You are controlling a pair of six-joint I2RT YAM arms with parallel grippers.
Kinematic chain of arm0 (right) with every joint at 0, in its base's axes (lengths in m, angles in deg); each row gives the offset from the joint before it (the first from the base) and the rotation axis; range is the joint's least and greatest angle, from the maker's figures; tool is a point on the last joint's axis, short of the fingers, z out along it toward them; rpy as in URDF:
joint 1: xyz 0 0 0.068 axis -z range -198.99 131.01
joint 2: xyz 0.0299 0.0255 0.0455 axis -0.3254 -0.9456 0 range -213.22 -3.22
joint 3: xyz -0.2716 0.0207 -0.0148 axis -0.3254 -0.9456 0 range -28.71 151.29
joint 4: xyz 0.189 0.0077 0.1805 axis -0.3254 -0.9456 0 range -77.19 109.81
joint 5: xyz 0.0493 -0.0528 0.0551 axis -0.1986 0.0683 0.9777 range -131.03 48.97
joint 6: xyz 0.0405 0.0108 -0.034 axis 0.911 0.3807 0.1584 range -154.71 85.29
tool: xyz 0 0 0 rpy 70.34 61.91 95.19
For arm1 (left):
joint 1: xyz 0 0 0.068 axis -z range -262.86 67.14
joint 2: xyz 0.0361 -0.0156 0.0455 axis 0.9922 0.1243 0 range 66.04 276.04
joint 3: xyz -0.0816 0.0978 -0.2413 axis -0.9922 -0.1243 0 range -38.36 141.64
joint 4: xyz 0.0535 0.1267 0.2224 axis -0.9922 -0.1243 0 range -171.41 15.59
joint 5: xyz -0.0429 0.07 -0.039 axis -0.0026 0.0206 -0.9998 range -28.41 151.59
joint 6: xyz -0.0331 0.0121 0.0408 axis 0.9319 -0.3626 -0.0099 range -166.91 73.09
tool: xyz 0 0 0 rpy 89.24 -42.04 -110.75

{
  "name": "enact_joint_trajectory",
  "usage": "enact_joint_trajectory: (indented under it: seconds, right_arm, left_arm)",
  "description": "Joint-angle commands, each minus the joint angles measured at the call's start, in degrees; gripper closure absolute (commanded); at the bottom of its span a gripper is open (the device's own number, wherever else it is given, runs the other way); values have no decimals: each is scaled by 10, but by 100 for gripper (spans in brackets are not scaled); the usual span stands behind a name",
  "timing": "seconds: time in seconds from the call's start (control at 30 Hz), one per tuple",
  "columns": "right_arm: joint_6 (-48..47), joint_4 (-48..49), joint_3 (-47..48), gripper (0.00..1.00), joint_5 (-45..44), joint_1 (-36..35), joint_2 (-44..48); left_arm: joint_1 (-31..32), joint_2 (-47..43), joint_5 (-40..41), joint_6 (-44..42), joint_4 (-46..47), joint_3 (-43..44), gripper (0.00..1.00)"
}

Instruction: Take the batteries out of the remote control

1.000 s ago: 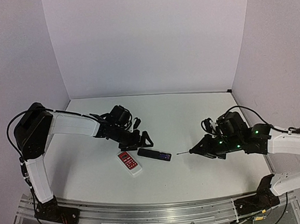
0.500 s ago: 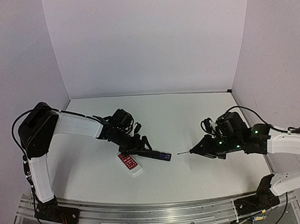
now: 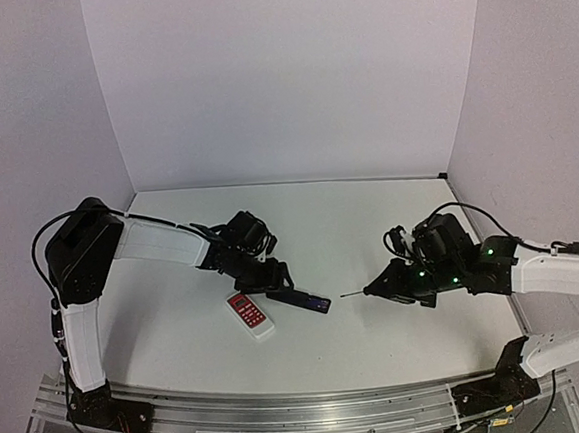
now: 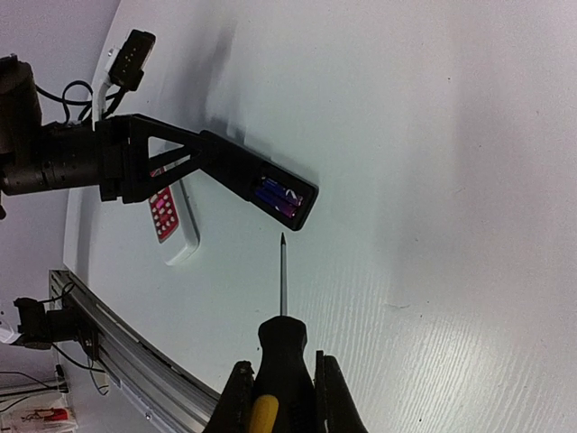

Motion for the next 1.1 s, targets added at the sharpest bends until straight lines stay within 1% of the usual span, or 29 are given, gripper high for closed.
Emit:
enact_joint_trajectory:
  seconds: [0.0, 0.1, 0.17, 0.3, 0.6, 0.77, 0.83, 1.07]
  right_arm:
    - [-5, 4, 30, 100, -8, -2, -12]
    - [-4, 4, 32, 100, -8, -2, -21]
    - [-3, 4, 33, 100, -8, -2, -26]
    - [-2, 4, 40, 100, -8, -2, -40]
    - [-1, 4, 58, 100, -8, -2, -69]
    - [0, 4, 63, 100, -8, -2, -80]
    - [-2, 4, 65, 100, -21, -2, -87]
    - [-8, 4, 84, 100, -22, -2, -113]
  left_arm:
    - [9, 7, 27, -1, -47, -4, 30]
    - [16, -4, 33, 3, -47, -16, 30]
    - [20, -7, 36, 8, -45, -20, 34]
    - [29, -10, 45, 25, -44, -19, 37]
    - [51, -9, 80, 51, -70, -19, 39]
    - [59, 1, 96, 60, -88, -12, 41]
    - [62, 6, 102, 61, -93, -9, 41]
    - [63, 15, 111, 58, -98, -4, 43]
